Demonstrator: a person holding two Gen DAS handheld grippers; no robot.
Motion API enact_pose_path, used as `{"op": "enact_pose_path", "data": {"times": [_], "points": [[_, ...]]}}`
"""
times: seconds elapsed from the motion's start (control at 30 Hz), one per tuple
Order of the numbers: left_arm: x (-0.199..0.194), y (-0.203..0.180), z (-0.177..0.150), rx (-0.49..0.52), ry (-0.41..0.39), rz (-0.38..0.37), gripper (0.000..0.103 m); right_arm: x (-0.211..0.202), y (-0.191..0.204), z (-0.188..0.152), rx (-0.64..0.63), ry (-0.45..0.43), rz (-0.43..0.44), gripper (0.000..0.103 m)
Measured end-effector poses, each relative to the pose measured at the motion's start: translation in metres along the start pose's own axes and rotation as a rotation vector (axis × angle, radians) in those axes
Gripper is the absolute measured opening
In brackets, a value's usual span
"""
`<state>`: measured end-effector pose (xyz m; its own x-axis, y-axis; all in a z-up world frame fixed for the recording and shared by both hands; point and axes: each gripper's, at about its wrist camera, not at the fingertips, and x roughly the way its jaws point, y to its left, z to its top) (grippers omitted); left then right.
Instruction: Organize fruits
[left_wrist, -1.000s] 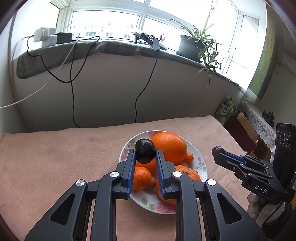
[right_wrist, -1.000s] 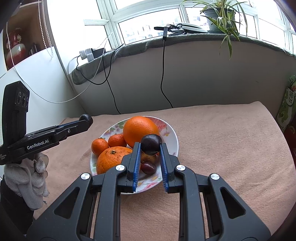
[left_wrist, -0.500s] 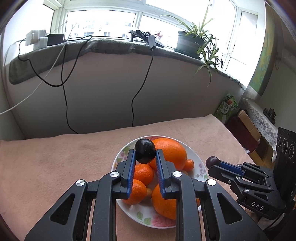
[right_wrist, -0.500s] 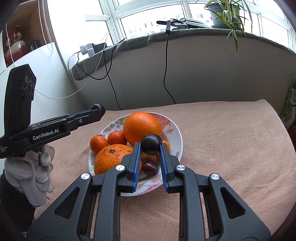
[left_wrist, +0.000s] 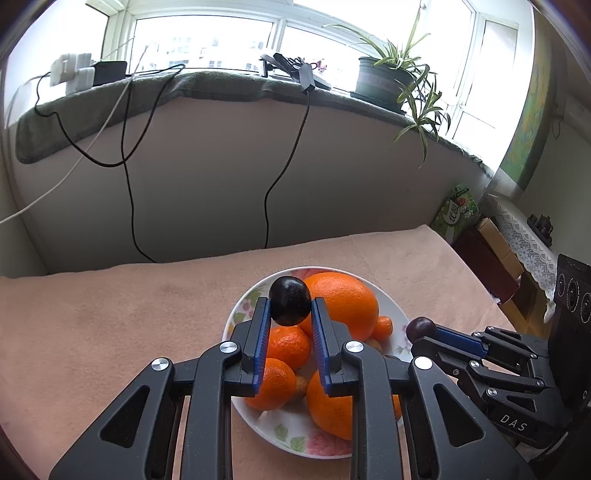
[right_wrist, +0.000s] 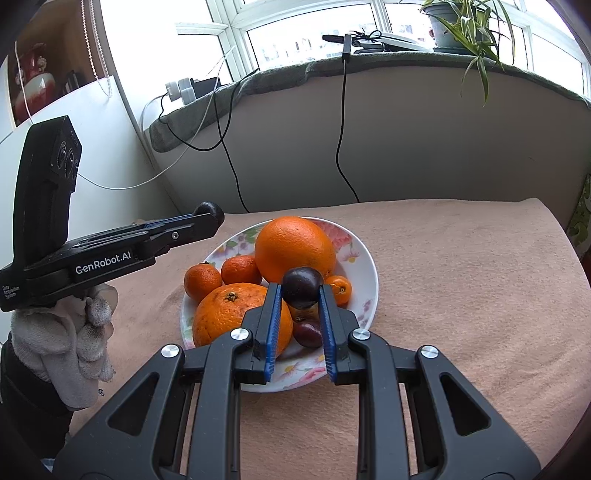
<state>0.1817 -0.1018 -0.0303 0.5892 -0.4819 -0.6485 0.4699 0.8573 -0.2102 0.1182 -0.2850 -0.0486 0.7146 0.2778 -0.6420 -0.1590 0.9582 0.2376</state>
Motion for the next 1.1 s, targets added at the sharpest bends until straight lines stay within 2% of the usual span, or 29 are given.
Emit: {"op": "enact_pose_path", "data": {"times": [0.6,0.63,0.7,0.73,0.77,0.83,1.1], "points": [[-0.001,0.000,0.000,0.000,0.001,0.000,0.021,-0.001,0.003,0.000,-0.020,0.002,0.008,0.022],[-0.001,0.000,0.000,0.000,0.001,-0.001,0.022,-0.001,0.004,0.000,-0.023,0.004,0.009,0.022],[-0.002,-0.001,0.000,0.002,-0.002,0.001,0.031,-0.002,0.005,0.001,-0.032,0.005,0.011,0.022],[-0.002,-0.001,0.000,0.002,-0.004,0.000,0.037,-0.002,0.006,0.001,-0.036,0.005,0.011,0.024],[-0.003,-0.001,0.000,0.002,-0.005,-0.001,0.038,-0.002,0.007,0.000,-0.039,0.004,0.013,0.027],[-0.004,-0.002,0.001,0.005,-0.008,-0.001,0.038,-0.005,0.009,0.000,-0.044,-0.005,0.013,0.045],[-0.007,-0.002,0.000,0.003,-0.011,-0.002,0.039,-0.007,0.012,-0.002,-0.052,-0.008,0.019,0.046]]}}
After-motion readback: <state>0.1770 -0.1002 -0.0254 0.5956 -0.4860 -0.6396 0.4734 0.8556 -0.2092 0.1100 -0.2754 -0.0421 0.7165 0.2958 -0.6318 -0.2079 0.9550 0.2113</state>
